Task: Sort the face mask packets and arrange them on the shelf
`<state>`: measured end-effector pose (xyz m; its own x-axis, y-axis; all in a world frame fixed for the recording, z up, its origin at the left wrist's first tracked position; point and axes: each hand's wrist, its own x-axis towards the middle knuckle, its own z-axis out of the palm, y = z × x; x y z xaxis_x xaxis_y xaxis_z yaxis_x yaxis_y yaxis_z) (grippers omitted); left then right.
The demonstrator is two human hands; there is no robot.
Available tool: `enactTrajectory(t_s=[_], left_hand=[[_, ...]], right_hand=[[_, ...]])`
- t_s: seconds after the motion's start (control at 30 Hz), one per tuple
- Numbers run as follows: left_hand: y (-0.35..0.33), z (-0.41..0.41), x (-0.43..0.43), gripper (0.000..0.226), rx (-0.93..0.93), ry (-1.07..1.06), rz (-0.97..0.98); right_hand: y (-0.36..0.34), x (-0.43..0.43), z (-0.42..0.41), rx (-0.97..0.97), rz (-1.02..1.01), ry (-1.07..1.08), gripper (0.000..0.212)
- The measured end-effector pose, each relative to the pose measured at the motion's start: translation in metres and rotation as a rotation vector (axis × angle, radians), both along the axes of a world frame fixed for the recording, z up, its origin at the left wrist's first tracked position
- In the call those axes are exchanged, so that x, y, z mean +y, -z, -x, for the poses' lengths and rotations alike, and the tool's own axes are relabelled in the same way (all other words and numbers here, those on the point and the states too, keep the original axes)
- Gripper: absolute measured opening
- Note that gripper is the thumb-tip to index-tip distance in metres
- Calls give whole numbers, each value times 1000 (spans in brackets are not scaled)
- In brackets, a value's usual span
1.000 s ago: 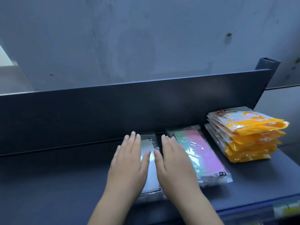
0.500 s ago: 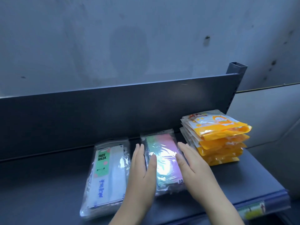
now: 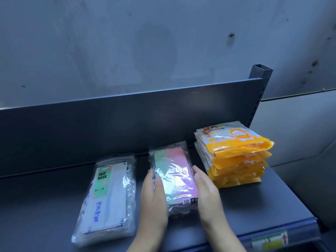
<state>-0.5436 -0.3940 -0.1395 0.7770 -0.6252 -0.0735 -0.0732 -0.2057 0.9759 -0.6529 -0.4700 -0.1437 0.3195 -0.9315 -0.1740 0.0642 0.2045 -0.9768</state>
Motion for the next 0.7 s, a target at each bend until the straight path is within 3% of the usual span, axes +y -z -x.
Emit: enactTrajectory(t_s=[0.5,0.6,0.7], left_hand=[[7,-3,0,51,47,-48,-1],[1,-3,-2,48,94,-26,-3],[-5,0,8,46,18,-34,-42]], right_hand=[[-7,-2,-3,46,9,-90,45],[-7,-4,-2,55,23,-129,37],[-13,6,5,155,113,-115,27]])
